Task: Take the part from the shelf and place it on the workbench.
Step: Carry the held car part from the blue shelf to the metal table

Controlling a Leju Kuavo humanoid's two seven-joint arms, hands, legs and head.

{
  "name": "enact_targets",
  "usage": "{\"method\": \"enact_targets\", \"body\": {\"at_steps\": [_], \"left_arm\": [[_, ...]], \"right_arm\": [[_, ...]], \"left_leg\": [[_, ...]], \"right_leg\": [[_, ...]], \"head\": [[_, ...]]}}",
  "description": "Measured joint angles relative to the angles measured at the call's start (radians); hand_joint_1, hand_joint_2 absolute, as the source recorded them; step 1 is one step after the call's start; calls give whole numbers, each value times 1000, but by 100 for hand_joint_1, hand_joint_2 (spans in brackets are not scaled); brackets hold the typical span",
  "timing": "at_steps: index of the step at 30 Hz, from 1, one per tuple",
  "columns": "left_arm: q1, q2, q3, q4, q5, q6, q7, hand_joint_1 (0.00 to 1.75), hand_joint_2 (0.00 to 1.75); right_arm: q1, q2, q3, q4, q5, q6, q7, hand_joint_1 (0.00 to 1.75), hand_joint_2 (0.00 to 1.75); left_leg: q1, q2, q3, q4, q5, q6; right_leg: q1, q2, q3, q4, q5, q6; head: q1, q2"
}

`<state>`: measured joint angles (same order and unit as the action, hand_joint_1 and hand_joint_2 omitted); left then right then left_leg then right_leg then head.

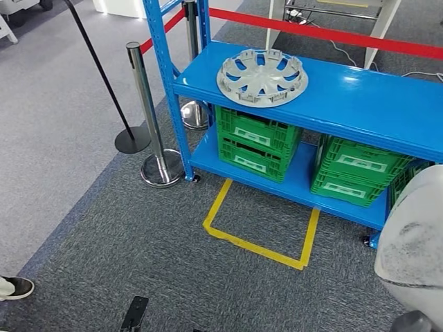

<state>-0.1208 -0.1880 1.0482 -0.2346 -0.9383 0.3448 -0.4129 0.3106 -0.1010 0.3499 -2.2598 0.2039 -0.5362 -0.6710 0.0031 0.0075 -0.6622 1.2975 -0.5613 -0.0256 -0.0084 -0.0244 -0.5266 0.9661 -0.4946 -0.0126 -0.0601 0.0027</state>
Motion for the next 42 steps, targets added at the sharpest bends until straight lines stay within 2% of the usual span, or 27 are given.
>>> {"method": "enact_targets", "body": {"at_steps": [1, 3, 5, 6, 8, 9, 10, 12, 13, 14, 15, 16, 18, 19, 21, 23, 25, 28, 29, 30, 31, 32, 34, 36, 38, 40, 42], "left_arm": [[2, 0, 1, 0, 4, 2, -5, 0, 0], [2, -1, 2, 0, 13, 2, -23, 0, 0], [-4, -5, 4, 0, 22, 0, -44, 0, 0], [-7, -8, 6, 0, 27, 0, -52, 0, 0], [-8, -18, 16, 0, 50, 3, -64, 0, 0], [-7, -22, 25, 0, 71, 5, -74, 0, 0], [-6, -27, 36, 0, 93, 6, -85, 0, 0], [-5, -33, 61, 0, 127, 10, -108, 0, 0], [-5, -34, 71, 0, 135, 11, -114, 0, 0], [-4, -35, 80, 0, 140, 12, -117, 0, 0], [-4, -35, 88, 0, 144, 12, -118, 0, 0], [-3, -35, 95, 0, 146, 11, -119, 0, 0], [-4, -36, 103, 0, 146, 11, -121, 0, 0], [-5, -37, 106, 0, 146, 11, -121, 0, 0], [-7, -38, 112, 0, 146, 11, -122, 0, 0], [-6, -37, 117, 0, 146, 10, -122, 0, 0], [-6, -37, 119, 0, 146, 10, -122, 0, 0], [-6, -37, 120, 0, 142, 12, -113, 0, 0], [-4, -37, 120, 0, 140, 14, -106, 0, 0], [-2, -38, 120, 0, 137, 17, -98, 0, 0], [0, -38, 120, 0, 130, 21, -91, 0, 0], [1, -38, 119, 0, 120, 26, -85, 0, 0], [1, -38, 115, 0, 97, 35, -74, 0, 0], [1, -38, 112, 0, 88, 39, -65, 0, 0], [5, -38, 111, 0, 89, 41, -57, 0, 0], [7, -38, 111, 0, 88, 45, -45, 0, 0], [5, -39, 111, 0, 83, 47, -36, 0, 0]], "right_arm": [[-3, 2, 4, 0, -3, 5, 0, 175, 175], [-11, 10, 12, 0, -16, 28, 0, 175, 175], [-22, 24, 15, 2, -33, 62, 0, 175, 175], [-27, 32, 15, 5, -38, 80, 0, 175, 175], [-40, 47, 15, 14, -42, 111, 0, 175, 175], [-45, 55, 15, 20, -41, 119, 0, 175, 175], [-47, 61, 15, 26, -40, 124, 0, 175, 175], [-46, 70, 16, 36, -38, 131, 0, 175, 175], [-45, 72, 15, 41, -37, 136, 0, 175, 175], [-45, 73, 15, 46, -37, 140, 0, 175, 175], [-45, 75, 15, 50, -37, 146, 0, 175, 175], [-44, 76, 15, 54, -38, 151, 0, 175, 175], [-44, 80, 15, 58, -41, 159, 0, 175, 175], [-44, 82, 15, 59, -41, 161, 0, 175, 175], [-43, 85, 15, 61, -42, 163, 0, 175, 175], [-43, 88, 14, 62, -43, 163, 0, 175, 175], [-43, 93, 14, 63, -44, 164, 0, 175, 175], [-35, 98, 13, 67, -42, 165, 0, 175, 175], [-31, 99, 13, 69, -40, 165, 0, 175, 175], [-28, 99, 13, 70, -38, 164, 0, 175, 175], [-26, 99, 13, 71, -38, 164, 0, 175, 175], [-24, 99, 13, 72, -38, 164, 0, 175, 175], [-21, 99, 12, 72, -39, 165, 0, 175, 175], [-17, 99, 12, 72, -40, 169, 0, 175, 175], [-14, 99, 12, 72, -41, 175, 0, 175, 175], [-13, 99, 12, 72, -41, 180, 0, 175, 175], [-8, 99, 11, 74, -41, 182, 0, 175, 175]], "left_leg": [[0, 2, 28, -24, 32, 1], [-2, 27, 122, -155, 66, 10], [-9, 53, 196, -279, 52, 24], [-12, 54, 207, -311, 42, 31], [-10, 38, 203, -332, 40, 46], [-8, 29, 198, -338, 44, 55], [-7, 21, 192, -340, 52, 62], [-9, 5, 176, -338, 67, 71], [-11, -4, 167, -337, 73, 72], [-14, -14, 159, -335, 79, 73], [-17, -24, 152, -334, 84, 73], [-18, -35, 147, -332, 88, 72], [-22, -56, 141, -327, 93, 69], [-22, -65, 136, -324, 95, 67], [-21, -82, 124, -318, 100, 57], [-18, -93, 114, -312, 103, 47], [-18, -71, 92, -267, 72, 35], [-8, -25, 8, -81, -26, 15], [-4, -20, -10, -36, -40, 11], [-1, -17, -13, -24, -36, 8], [2, -12, 6, -56, -11, 7], [3, 0, 41, -121, 24, 8], [-1, 43, 111, -258, 76, 15], [-8, 63, 131, -310, 85, 26], [-9, 43, 126, -314, 89, 41], [-7, 22, 125, -320, 96, 55], [-5, 1, 122, -323, 101, 64]], "right_leg": [[0, -6, -11, 2, 9, 2], [2, -20, -28, 9, 24, 8], [5, -40, -41, 17, 36, 19], [6, -53, -47, 20, 41, 24], [7, -65, -57, 25, 44, 35], [6, -53, -68, 42, 30, 40], [5, -34, -85, 77, 4, 44], [3, 7, -138, 203, -70, 49], [3, 15, -162, 264, -97, 49], [3, 19, -172, 300, -108, 48], [4, 21, -162, 295, -98, 45], [5, 26, -131, 250, -73, 40], [6, 58, -43, 107, -20, 29], [6, 75, -9, 52, -8, 24], [7, 89, 13, 12, -9, 18], [5, 71, 14, 6, -2, 11], [0, 47, 14, 0, 3, 3], [0, 9, 10, 0, 4, -1], [0, -5, 8, 0, 4, -1], [0, -16, 7, 1, 3, -1], [0, -28, 7, 1, 3, 0], [0, -39, 8, 2, 2, 2], [3, -59, 11, 4, -2, 9], [8, -78, 11, 7, -5, 18], [7, -93, 10, 8, -8, 29], [2, -64, -4, 39, -35, 39], [-1, -7, -56, 154, -97, 44]], "head": [[0, 0], [0, 0], [0, 0], [0, 0], [1, 0], [1, 0], [2, 0], [3, 0], [3, 0], [2, 0], [2, 0], [2, 0], [2, 0], [2, 0], [1, 0], [1, 0], [-4, 0], [-10, 0], [-10, 0], [-10, 0], [-10, 0], [-10, 0], [-10, 0], [-8, 0], [-7, 0], [-4, 0], [2, 0]]}}
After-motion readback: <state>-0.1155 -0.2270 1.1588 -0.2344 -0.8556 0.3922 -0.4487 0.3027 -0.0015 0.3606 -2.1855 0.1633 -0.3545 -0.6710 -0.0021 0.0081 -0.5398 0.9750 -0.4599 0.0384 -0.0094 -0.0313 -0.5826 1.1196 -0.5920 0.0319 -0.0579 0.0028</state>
